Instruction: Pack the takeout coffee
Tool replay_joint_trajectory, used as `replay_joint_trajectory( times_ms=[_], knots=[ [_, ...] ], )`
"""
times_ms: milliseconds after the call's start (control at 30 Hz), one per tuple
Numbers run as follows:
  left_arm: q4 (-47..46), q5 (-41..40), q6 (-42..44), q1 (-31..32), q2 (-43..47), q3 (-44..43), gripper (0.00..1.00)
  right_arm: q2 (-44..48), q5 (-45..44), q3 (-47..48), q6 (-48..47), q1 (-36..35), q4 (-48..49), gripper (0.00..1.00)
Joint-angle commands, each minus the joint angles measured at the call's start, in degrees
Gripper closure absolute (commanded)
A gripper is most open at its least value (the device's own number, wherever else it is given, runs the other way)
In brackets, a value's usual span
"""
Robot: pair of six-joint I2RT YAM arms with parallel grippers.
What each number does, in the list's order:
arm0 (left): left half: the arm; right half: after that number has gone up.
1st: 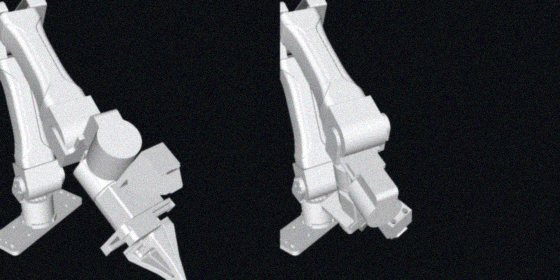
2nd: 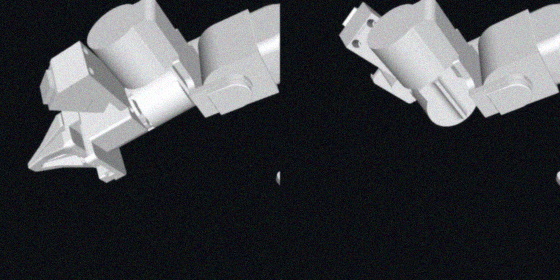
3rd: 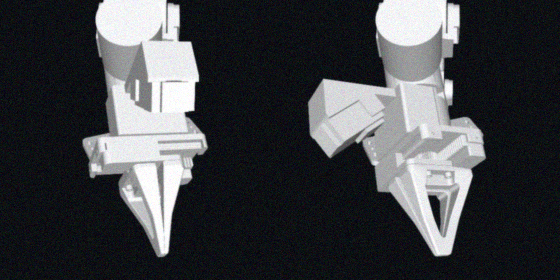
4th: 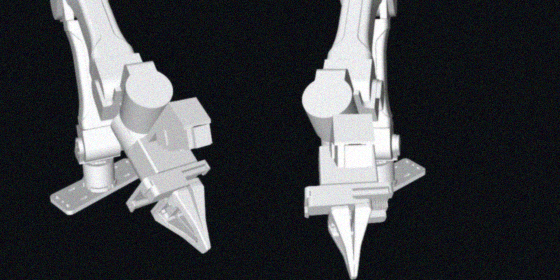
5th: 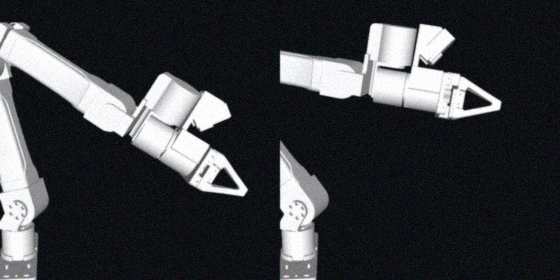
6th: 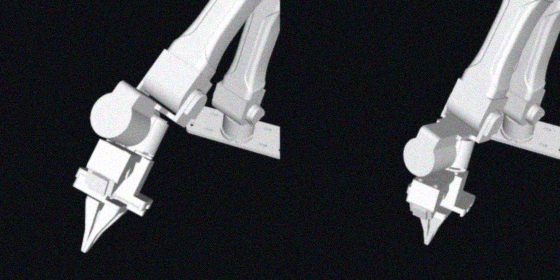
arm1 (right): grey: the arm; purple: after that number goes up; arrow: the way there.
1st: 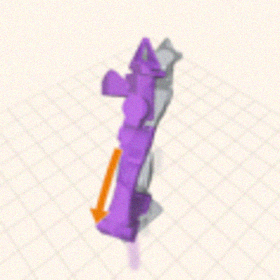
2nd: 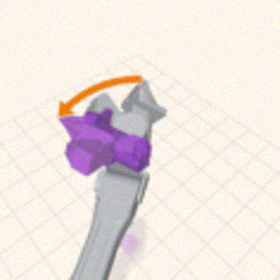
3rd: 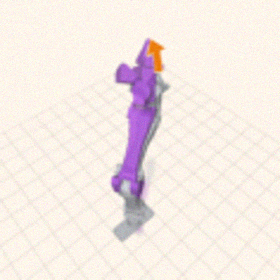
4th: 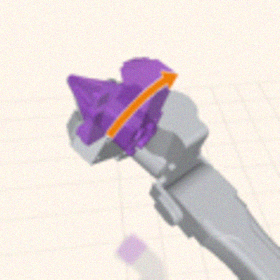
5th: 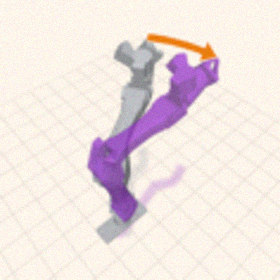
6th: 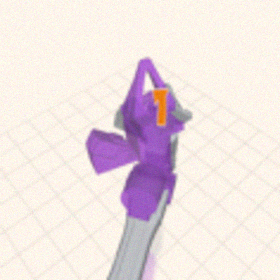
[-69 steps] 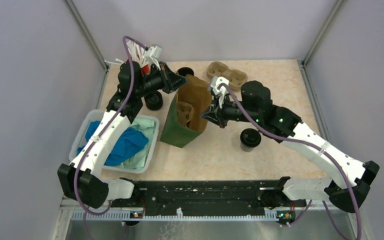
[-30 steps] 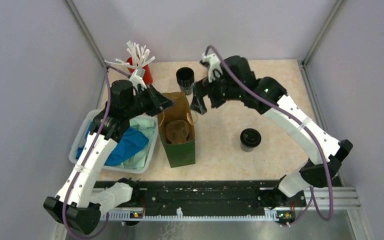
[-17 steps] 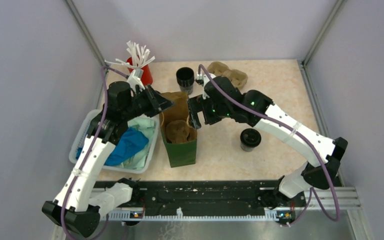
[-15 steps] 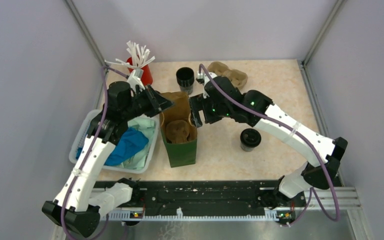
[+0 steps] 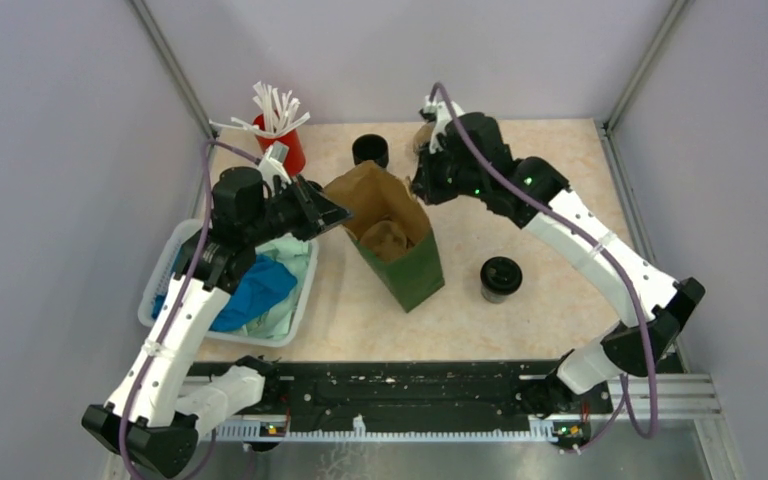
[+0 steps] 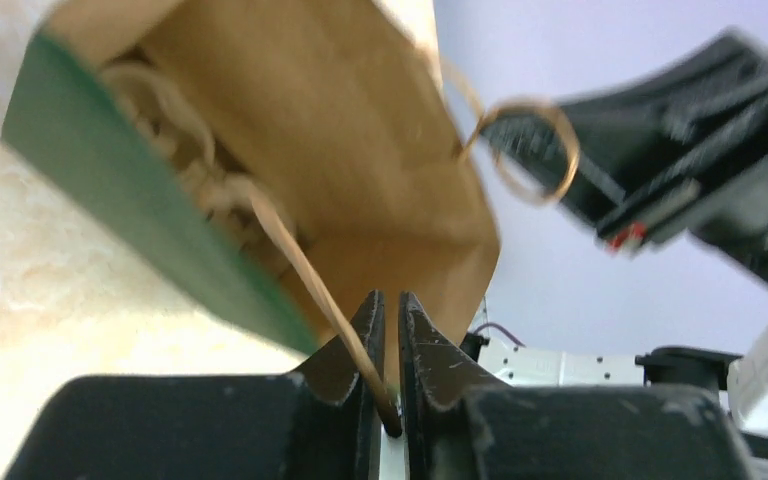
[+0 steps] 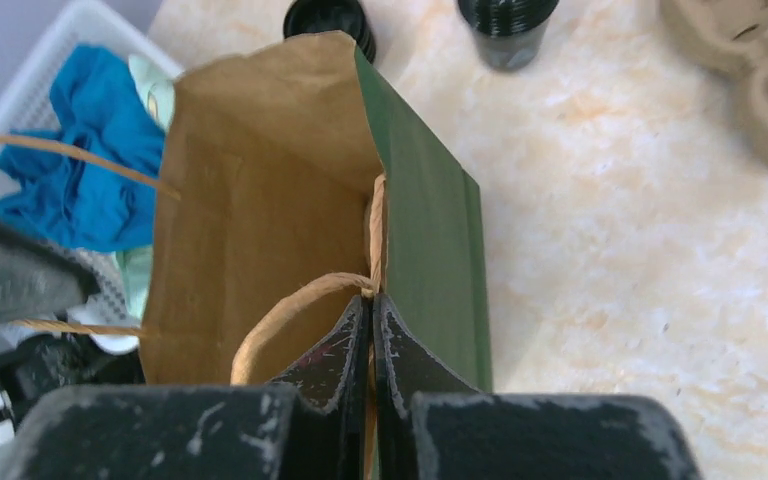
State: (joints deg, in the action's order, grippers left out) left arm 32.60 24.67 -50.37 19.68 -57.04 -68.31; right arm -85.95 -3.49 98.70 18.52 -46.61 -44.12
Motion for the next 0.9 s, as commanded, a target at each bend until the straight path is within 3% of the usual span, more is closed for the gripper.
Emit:
replay_joint_trajectory(
  times_ms=[0,133,233,300,433,633,700,800,867],
  knots=[
    [-2.2,1.1,-2.8,3.4,2.5,2.5,0.84,-1.4,12.5,4.4,-2.0,7.0,8.8,1.00],
    [-1.6,-0.8,-1.3,9.4,1.8,3.1,0.69,-7.6,19.4,10.4,-4.1,9.9,6.0,1.00],
    [2.1,-0.3,2.7,10.8,1.4,1.2,0.44,-10.5,25.1,13.9,-6.1,12.0,2.1,1.00],
    [6.2,-2.2,7.4,10.7,1.7,-2.2,0.30,-11.7,26.6,15.6,-7.0,13.0,-1.2,1.00],
    [14.6,-9.5,18.3,10.7,1.5,-12.1,0.12,-11.3,27.6,15.8,-7.0,14.1,-3.6,1.00],
    [26.8,-21.9,23.4,8.6,-9.7,-31.3,0.03,-10.3,31.3,13.7,-6.9,16.8,-3.5,1.00],
    [29.0,-20.6,25.0,4.5,-15.1,-35.9,0.03,-10.2,33.1,13.1,-6.7,17.6,-3.3,1.00],
    [29.7,-18.4,27.9,2.2,-20.2,-36.9,0.03,-9.9,37.2,12.1,-6.0,19.2,-2.1,1.00],
    [23.9,-13.4,32.7,2.2,-20.1,-31.7,0.02,-9.6,38.9,11.0,-5.6,19.4,-1.1,1.00]
  ],
)
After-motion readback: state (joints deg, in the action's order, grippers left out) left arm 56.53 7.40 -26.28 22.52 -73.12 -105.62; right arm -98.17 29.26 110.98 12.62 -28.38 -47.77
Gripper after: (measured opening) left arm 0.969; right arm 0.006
